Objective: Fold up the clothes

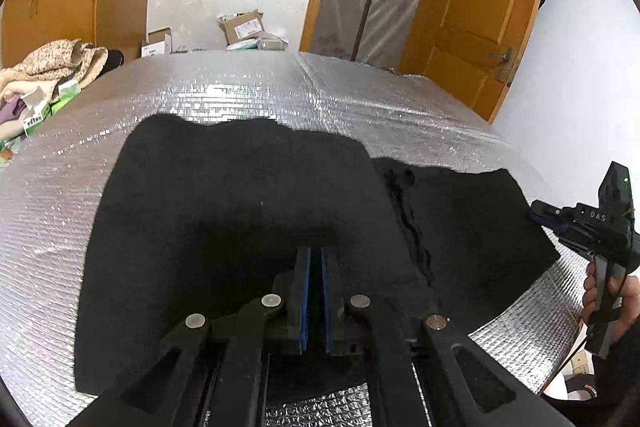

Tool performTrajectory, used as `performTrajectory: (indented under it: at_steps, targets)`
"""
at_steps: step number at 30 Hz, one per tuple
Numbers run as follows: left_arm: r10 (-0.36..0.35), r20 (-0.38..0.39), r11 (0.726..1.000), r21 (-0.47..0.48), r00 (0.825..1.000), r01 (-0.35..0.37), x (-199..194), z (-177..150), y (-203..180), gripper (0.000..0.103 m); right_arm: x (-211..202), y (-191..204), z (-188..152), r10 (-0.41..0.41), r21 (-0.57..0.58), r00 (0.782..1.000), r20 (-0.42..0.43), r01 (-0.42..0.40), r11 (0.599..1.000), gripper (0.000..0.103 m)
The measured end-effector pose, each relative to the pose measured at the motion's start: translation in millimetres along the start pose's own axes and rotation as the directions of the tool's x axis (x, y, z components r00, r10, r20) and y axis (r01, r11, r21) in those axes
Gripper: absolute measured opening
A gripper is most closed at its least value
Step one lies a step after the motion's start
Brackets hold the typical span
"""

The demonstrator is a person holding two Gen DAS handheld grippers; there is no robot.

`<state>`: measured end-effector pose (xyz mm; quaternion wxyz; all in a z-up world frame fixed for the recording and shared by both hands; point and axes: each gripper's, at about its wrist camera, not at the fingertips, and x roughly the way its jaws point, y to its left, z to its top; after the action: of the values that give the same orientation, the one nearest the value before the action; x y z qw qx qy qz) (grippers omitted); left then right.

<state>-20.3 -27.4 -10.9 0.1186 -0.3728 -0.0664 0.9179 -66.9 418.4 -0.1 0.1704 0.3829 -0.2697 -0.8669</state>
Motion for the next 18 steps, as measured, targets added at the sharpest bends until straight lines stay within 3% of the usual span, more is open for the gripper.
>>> performTrajectory:
  at_steps: [6, 12, 18]
  targets:
    - [-0.022, 0.006, 1.000, -0.018, 1.000, 0.022, 1, -6, 4, 0.004, 4, 5, -3, -0.046, -0.064, 0.999, -0.004, 0.046, 0.997, 0.019]
    - [-0.032, 0.015, 0.999, -0.024, 0.999, 0.032, 1, -9, 6, 0.004, 4, -1, -5, -0.020, -0.036, 1.000, 0.010, 0.020, 0.999, 0.019]
    - [-0.040, 0.019, 0.999, -0.036, 0.999, 0.040, 4, -9, 8, 0.004, 4, 4, -11, -0.043, -0.079, 0.998, 0.040, 0.046, 0.996, 0.019]
